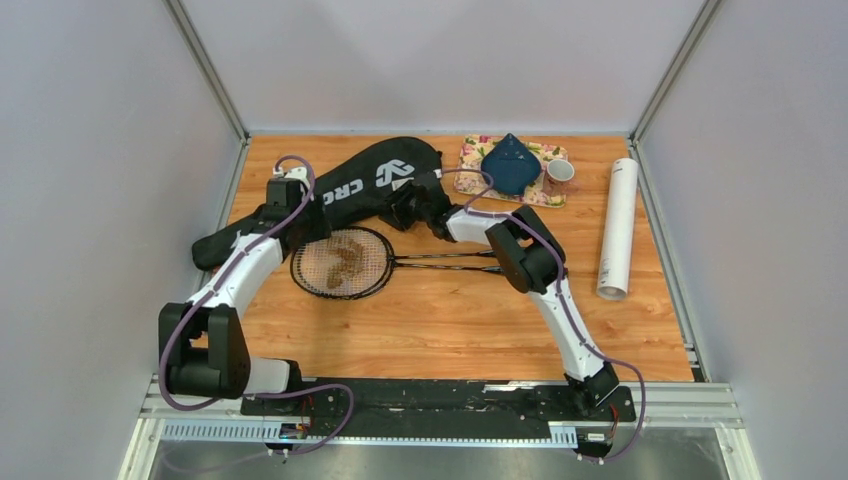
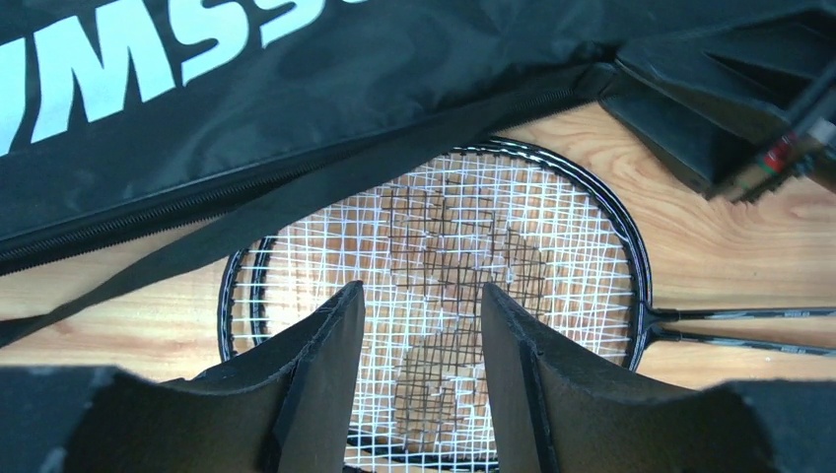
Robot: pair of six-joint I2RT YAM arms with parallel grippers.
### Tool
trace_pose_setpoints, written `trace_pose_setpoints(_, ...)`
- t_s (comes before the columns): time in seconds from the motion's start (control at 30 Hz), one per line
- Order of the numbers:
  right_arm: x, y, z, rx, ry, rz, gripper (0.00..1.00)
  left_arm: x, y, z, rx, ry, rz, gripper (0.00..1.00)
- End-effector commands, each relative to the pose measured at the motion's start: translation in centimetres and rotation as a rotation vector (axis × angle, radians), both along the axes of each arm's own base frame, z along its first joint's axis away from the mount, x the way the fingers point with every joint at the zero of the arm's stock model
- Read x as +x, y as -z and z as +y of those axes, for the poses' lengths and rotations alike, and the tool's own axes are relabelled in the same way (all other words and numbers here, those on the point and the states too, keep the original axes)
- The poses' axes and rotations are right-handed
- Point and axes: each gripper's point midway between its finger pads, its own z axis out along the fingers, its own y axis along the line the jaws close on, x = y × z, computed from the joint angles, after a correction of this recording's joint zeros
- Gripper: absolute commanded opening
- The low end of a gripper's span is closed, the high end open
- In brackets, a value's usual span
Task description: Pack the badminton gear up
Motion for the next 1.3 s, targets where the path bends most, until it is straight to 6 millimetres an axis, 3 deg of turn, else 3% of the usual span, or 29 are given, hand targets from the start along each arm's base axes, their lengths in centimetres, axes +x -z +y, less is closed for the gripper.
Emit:
trace_pose_setpoints(0.0,2.2,0.0,1.5,0.049,0.123,0.044,0.43,-0.2,-2.3,-0.4,0.033,0.069,-0.06,0.56)
trace_pose_setpoints(0.13,2.9,-2.2,2.5,0.044,0.087,0.025,0.17,-0.9,-2.8,0.4,0.22,0.087,-0.081,0.58)
trace_pose_setpoints(0.17,2.8,-2.8,2.6,0.041,0.07,0.022,0.0,-0.9,-2.9,0.6,0.263,0.105,-0.082,0.59)
trace_pose_setpoints(0.23,1.8,-4.8,2.6,0.051,0.003,0.035,0.0,-1.0,-2.9,0.3,0.298,0.123,-0.067,0.59)
trace_pose_setpoints(0.3,0.9,-8.6,2.5,0.081,-0.063,0.01,0.0,-0.8,-3.4,-0.3,0.284,0.156,-0.055,0.59)
trace_pose_setpoints(0.33,0.2,-8.5,1.8,0.029,-0.088,0.045,0.0,-0.6,-3.3,-1.0,0.262,0.188,-0.049,0.59)
trace_pose_setpoints(0.37,0.0,-11.1,1.7,0.047,-0.11,0.014,0.0,-0.5,-3.6,-1.3,0.26,0.208,-0.048,0.59)
trace_pose_setpoints(0.47,-1.7,-14.2,1.3,0.089,-0.185,0.026,0.0,0.2,-4.8,-1.7,0.255,0.228,-0.051,0.6)
trace_pose_setpoints(0.57,-3.7,-15.9,0.9,0.114,-0.282,0.052,0.0,0.4,-6.4,-2.5,0.263,0.257,-0.068,0.62)
trace_pose_setpoints(0.67,-5.0,-16.6,-0.1,0.102,-0.339,0.024,0.0,-0.5,-6.9,-4.5,0.25,0.349,-0.07,0.62)
trace_pose_setpoints(0.8,-6.2,-17.2,-0.7,0.079,-0.52,-0.073,0.0,-2.1,-6.2,-7.0,0.276,0.464,-0.056,0.62)
trace_pose_setpoints(0.97,-6.4,-16.5,-3.0,0.036,-0.611,-0.126,0.0,-2.9,-4.2,-8.0,0.221,0.5,-0.018,0.56)
trace_pose_setpoints(1.07,-6.4,-16.7,-3.9,0.016,-0.638,-0.157,0.0,-3.3,-3.1,-8.8,0.167,0.506,0.015,0.47)
trace_pose_setpoints(1.2,-6.3,-17.0,-4.5,0.018,-0.657,-0.181,0.0,-4.0,-3.4,-9.3,0.127,0.515,0.021,0.42)
trace_pose_setpoints(1.27,-5.9,-16.9,-5.0,0.006,-0.651,-0.186,0.0,-4.7,-3.7,-9.8,0.092,0.533,0.023,0.46)
